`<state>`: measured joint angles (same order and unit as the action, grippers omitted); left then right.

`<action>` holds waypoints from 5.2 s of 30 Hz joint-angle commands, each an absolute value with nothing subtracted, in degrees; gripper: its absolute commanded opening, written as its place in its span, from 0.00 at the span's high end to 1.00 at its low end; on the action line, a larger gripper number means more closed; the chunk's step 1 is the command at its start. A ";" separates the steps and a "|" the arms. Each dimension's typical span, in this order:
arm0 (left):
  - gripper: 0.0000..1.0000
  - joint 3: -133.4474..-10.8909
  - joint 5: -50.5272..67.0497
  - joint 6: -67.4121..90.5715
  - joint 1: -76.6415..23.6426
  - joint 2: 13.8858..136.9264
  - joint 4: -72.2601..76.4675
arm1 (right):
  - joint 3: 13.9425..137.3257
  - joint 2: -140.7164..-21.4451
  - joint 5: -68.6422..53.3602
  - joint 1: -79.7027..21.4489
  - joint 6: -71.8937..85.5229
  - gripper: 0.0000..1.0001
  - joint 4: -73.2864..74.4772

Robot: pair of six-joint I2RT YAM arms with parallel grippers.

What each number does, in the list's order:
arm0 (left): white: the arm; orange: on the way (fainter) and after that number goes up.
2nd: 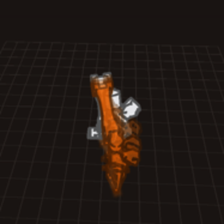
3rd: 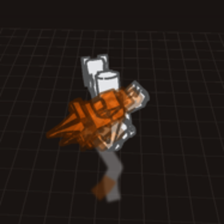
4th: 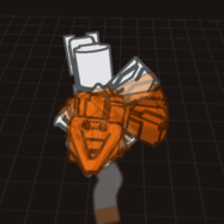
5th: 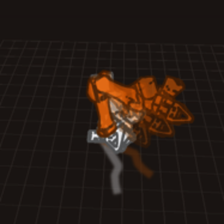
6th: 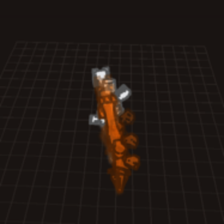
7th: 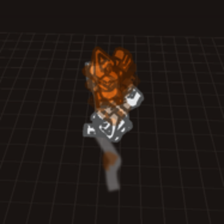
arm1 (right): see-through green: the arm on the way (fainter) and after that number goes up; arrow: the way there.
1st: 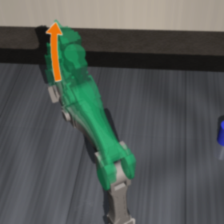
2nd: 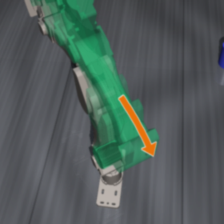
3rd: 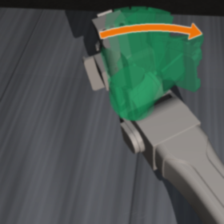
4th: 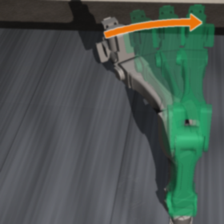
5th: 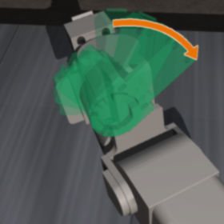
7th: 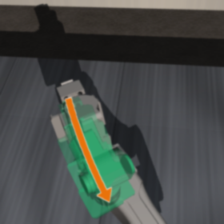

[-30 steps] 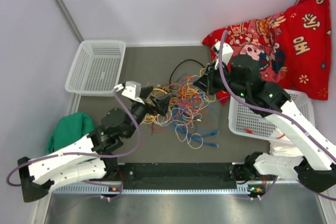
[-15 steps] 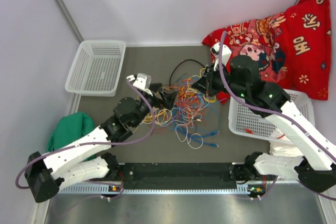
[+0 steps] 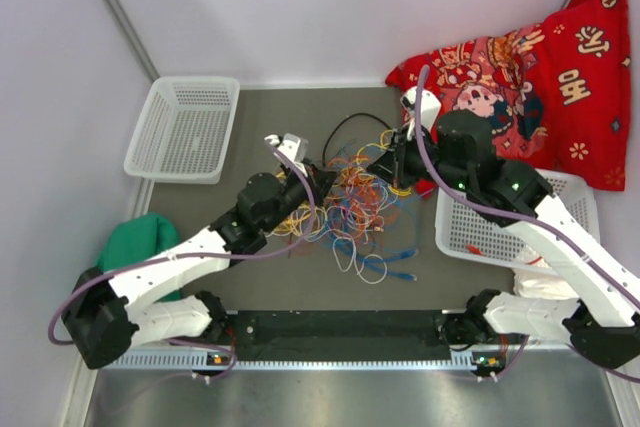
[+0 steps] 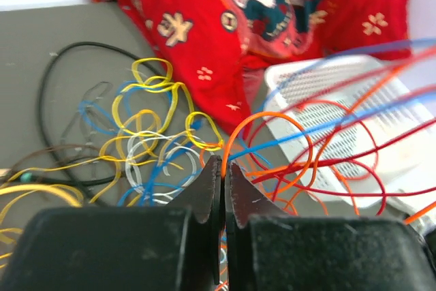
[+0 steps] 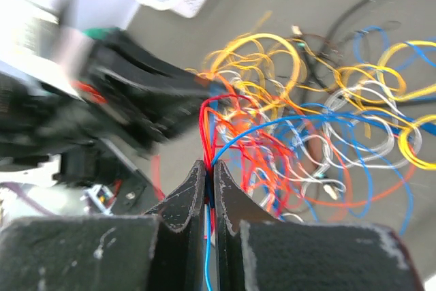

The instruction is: Untangle the cables

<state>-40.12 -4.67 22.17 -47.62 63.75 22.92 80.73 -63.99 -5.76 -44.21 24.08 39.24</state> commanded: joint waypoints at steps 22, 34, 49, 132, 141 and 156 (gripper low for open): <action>1.00 -49.83 -22.43 27.42 -35.42 50.88 -10.02 | 72.77 -63.54 4.92 -45.00 22.94 0.92 37.09; 0.18 -48.17 -15.82 29.79 -35.42 50.45 -8.53 | 73.74 -63.72 3.69 -44.91 22.59 1.00 37.00; 0.20 -43.95 -4.58 32.34 -35.42 51.59 -8.24 | 66.01 -68.46 -6.49 -45.00 23.99 0.44 29.37; 0.54 -33.74 8.61 34.54 -35.77 68.37 31.39 | 115.14 -67.95 18.19 -60.12 18.28 1.00 53.70; 1.00 -48.93 4.75 35.07 -35.68 63.37 26.20 | 109.52 -62.14 27.59 -60.12 16.35 1.00 50.20; 0.61 -59.27 10.37 37.60 -35.77 66.71 11.51 | 99.32 -60.38 42.88 -59.85 16.08 1.00 47.72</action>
